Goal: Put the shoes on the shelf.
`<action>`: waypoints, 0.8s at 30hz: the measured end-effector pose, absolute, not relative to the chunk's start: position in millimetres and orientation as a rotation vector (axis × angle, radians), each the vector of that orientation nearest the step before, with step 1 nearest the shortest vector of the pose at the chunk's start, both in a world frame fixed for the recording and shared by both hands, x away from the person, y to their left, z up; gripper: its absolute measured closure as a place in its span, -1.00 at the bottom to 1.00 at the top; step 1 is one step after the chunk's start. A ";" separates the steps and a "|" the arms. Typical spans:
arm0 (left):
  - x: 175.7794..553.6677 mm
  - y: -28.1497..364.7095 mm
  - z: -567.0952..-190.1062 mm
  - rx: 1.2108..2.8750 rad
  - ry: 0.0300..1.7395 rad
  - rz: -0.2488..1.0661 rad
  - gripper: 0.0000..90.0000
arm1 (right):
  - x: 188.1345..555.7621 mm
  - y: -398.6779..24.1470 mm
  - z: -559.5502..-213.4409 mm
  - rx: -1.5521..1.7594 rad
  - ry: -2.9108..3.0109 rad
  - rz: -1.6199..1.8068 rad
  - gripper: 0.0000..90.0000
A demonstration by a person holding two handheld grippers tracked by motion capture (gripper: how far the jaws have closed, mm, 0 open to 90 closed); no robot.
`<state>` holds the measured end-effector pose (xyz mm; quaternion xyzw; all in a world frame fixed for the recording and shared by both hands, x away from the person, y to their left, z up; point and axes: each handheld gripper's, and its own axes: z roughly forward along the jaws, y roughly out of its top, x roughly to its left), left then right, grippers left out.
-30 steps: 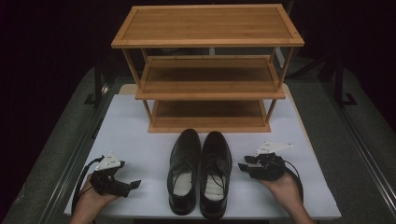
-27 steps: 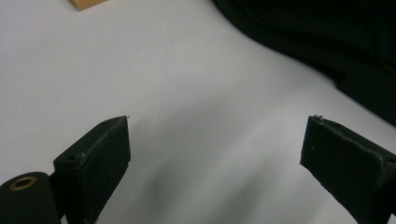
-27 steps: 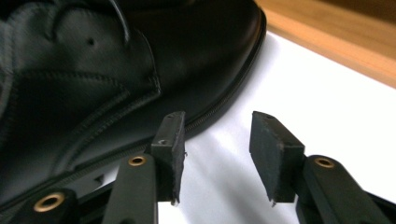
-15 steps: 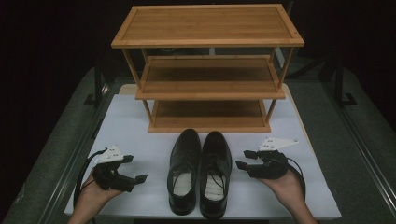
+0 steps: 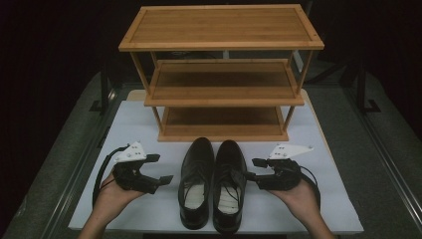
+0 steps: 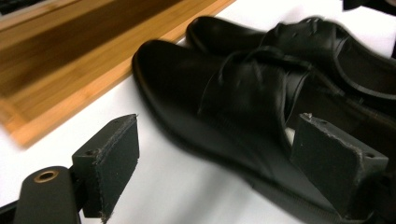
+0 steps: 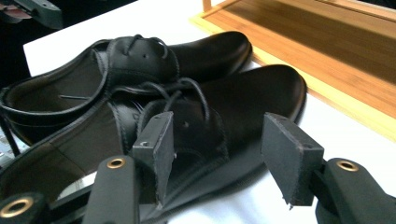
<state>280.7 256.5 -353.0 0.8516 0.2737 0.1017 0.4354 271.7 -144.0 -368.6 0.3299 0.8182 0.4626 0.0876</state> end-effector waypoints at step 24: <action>306.5 210.3 -368.4 2.175 0.622 0.198 -0.63 | 277.0 -109.8 -370.5 0.926 2.503 1.390 -0.07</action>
